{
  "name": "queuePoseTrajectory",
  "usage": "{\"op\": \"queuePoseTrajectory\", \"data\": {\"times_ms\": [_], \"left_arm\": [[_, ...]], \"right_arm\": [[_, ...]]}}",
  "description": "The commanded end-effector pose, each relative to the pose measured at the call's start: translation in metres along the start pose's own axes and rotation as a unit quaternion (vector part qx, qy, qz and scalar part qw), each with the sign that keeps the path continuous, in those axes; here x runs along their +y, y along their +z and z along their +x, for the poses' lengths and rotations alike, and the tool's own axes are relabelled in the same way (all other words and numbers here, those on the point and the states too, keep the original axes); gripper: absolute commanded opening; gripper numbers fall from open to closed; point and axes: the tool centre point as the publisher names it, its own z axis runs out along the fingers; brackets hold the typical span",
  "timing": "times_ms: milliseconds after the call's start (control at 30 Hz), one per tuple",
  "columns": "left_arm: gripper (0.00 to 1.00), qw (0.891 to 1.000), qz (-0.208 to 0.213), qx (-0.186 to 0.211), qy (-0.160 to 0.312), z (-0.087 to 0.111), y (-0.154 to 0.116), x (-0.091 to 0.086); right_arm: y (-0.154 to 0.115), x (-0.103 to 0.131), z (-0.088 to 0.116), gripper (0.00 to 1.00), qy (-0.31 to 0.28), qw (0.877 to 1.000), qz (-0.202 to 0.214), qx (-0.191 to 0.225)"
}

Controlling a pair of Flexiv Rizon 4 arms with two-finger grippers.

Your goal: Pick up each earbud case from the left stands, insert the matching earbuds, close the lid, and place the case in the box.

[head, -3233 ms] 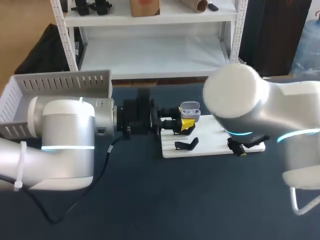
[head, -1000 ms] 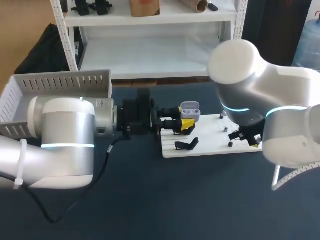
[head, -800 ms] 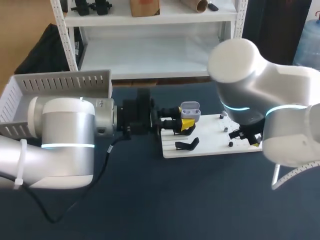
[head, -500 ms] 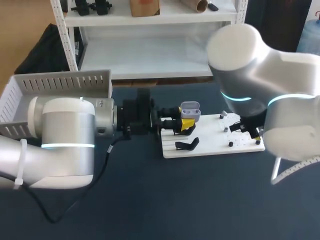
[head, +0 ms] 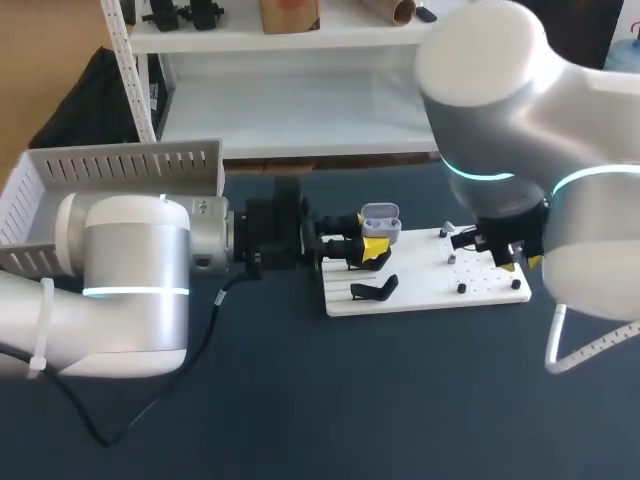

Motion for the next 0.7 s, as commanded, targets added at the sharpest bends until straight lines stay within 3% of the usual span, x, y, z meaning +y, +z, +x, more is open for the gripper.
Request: {"op": "queuePoseTrajectory", "data": {"times_ms": [33, 267, 700], "left_arm": [[0.00, 1.000, -0.003, -0.002, 0.001, 0.0007, -0.0001, -0.0013], [0.00, 1.000, -0.003, -0.002, 0.001, 0.0007, -0.0001, -0.0013], [0.00, 1.000, -0.003, -0.002, 0.001, 0.0007, -0.0001, -0.0013]], "right_arm": [[-0.0104, 0.0028, 0.0103, 0.00, -0.009, 1.000, -0.009, -0.006], [-0.0143, 0.0116, 0.0130, 0.00, -0.005, 0.999, -0.046, 0.003], [-0.0143, 0.0116, 0.0130, 0.00, -0.005, 0.999, -0.046, 0.003]]}}
